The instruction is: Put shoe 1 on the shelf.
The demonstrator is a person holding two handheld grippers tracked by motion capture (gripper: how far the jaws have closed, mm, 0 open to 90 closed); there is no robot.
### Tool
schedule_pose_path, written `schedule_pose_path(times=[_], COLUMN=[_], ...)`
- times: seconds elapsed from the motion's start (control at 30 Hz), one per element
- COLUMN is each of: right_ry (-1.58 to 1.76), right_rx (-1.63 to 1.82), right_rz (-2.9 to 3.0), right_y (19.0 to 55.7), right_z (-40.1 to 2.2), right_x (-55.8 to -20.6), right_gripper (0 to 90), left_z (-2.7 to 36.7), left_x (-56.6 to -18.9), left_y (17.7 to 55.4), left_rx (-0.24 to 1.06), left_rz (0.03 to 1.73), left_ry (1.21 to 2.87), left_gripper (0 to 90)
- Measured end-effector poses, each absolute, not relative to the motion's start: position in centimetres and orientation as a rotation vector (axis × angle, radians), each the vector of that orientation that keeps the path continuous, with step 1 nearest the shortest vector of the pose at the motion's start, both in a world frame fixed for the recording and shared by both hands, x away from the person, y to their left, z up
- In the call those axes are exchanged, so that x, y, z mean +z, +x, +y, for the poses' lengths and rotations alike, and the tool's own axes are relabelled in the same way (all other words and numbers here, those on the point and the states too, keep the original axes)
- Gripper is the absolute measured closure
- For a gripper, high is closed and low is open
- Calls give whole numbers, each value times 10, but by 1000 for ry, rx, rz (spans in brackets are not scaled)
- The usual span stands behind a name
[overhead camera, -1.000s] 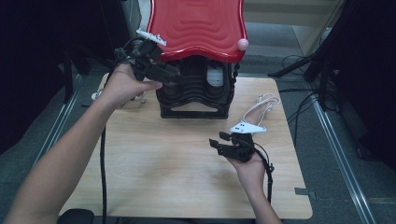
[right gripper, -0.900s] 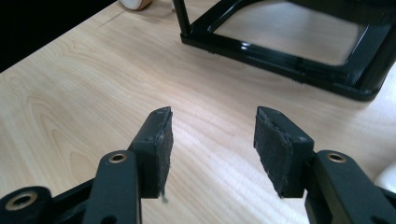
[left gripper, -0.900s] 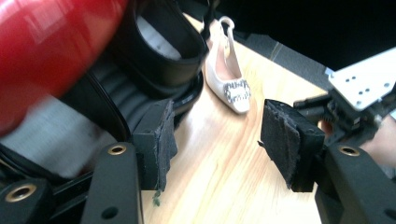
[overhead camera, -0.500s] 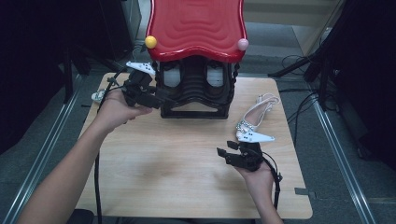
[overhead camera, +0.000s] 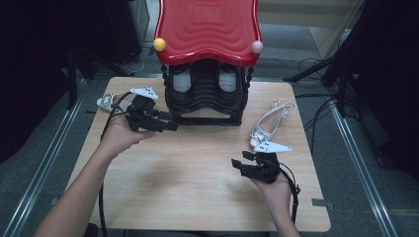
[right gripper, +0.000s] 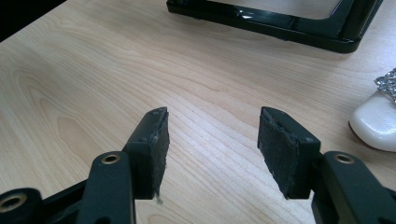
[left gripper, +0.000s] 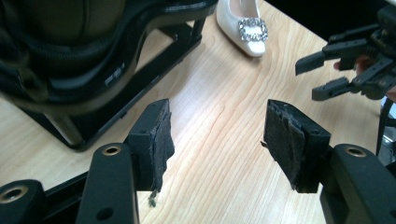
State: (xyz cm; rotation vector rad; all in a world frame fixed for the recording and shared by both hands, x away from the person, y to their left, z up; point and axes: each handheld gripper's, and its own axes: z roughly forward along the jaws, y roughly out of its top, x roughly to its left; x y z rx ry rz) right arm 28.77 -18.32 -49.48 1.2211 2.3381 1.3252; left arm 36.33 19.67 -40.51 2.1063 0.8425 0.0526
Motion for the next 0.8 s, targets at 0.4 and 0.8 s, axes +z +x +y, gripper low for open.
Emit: schedule_pose_path(times=[0.4,0.8], right_ry=[1226,1228], right_rx=[1316,1282], right_rz=[2331,2334], right_y=[293,297], right_z=[-187,-187], right_x=[-496,-498], right_gripper=[447,448], left_z=[207,237], left_x=[-451,-474], left_y=[342,346], left_rx=[27,49], left_rz=[863,974], left_ry=[2099,2076], left_gripper=[419,439])
